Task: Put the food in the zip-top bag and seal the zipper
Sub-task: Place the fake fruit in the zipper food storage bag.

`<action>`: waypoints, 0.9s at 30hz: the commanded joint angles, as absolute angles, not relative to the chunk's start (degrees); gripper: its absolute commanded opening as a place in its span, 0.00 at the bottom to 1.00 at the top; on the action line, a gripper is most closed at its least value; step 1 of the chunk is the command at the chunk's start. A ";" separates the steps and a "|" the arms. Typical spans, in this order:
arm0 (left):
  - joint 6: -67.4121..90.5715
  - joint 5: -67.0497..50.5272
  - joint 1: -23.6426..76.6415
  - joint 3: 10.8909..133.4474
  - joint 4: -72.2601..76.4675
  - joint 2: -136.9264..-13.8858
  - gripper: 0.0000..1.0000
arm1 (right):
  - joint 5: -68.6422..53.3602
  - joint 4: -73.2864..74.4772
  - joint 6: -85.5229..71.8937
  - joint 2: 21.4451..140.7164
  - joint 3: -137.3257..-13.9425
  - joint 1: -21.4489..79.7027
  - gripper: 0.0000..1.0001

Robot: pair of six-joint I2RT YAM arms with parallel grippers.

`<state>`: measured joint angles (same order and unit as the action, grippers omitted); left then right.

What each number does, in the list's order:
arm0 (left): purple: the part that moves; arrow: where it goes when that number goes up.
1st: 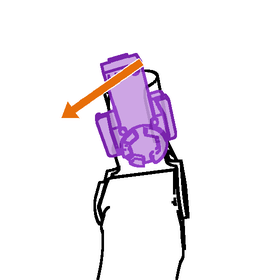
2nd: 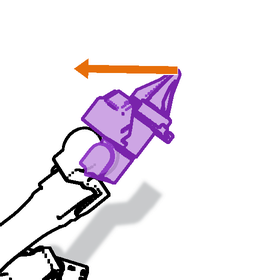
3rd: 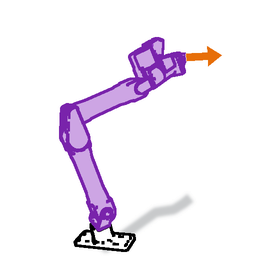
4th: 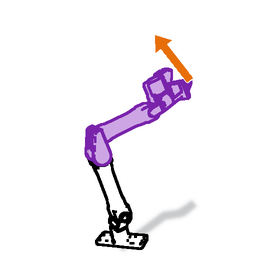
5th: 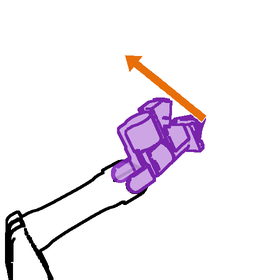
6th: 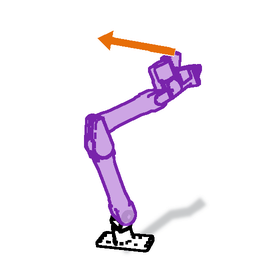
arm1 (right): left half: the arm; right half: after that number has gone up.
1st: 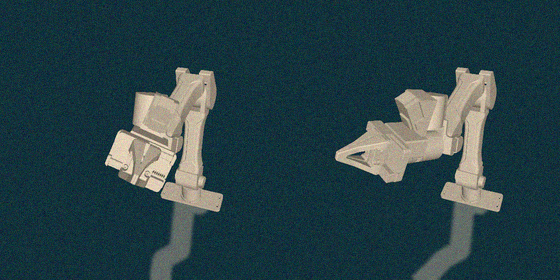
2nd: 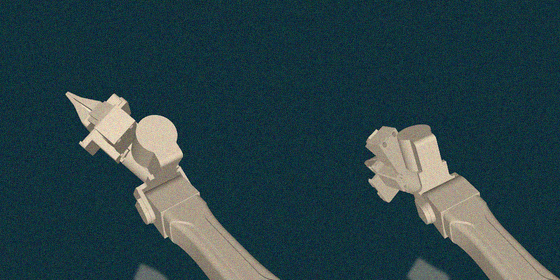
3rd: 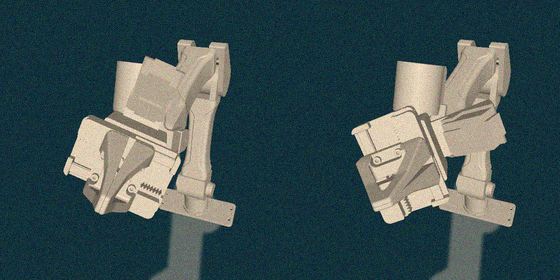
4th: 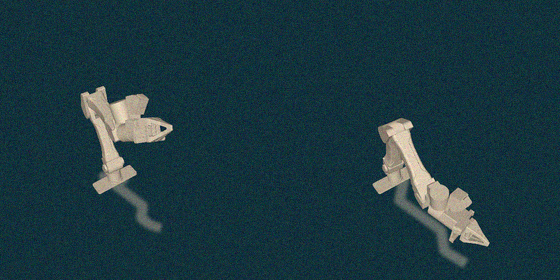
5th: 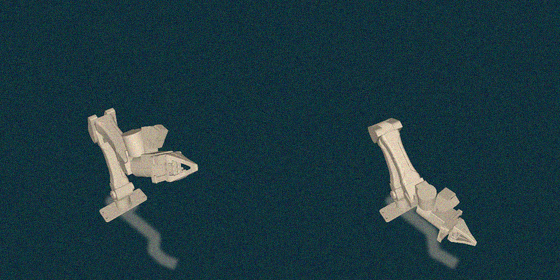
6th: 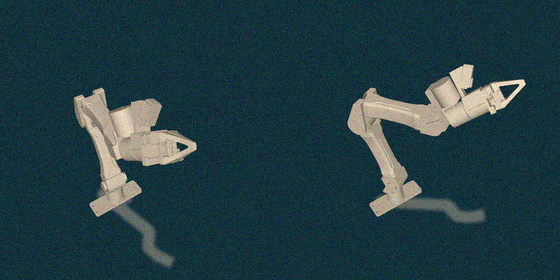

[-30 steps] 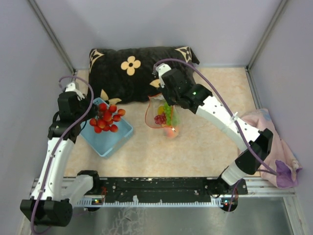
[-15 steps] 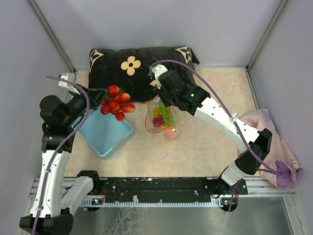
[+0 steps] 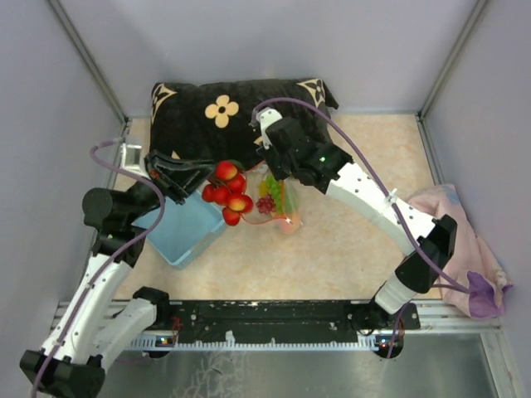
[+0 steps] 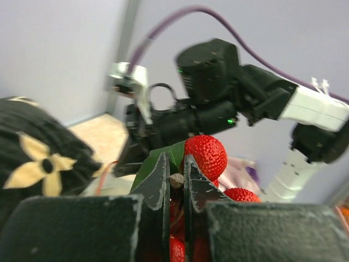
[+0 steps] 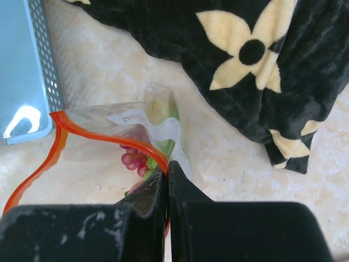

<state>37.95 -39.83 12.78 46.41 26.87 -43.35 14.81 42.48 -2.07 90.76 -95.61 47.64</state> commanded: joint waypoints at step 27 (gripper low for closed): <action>19.64 -28.42 30.55 36.69 39.00 -58.59 0.00 | 10.18 38.78 -4.79 89.76 -98.77 48.10 0.00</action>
<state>26.00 -31.88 30.15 36.77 42.52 -60.40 10.94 42.44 -4.32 90.91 -95.70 47.64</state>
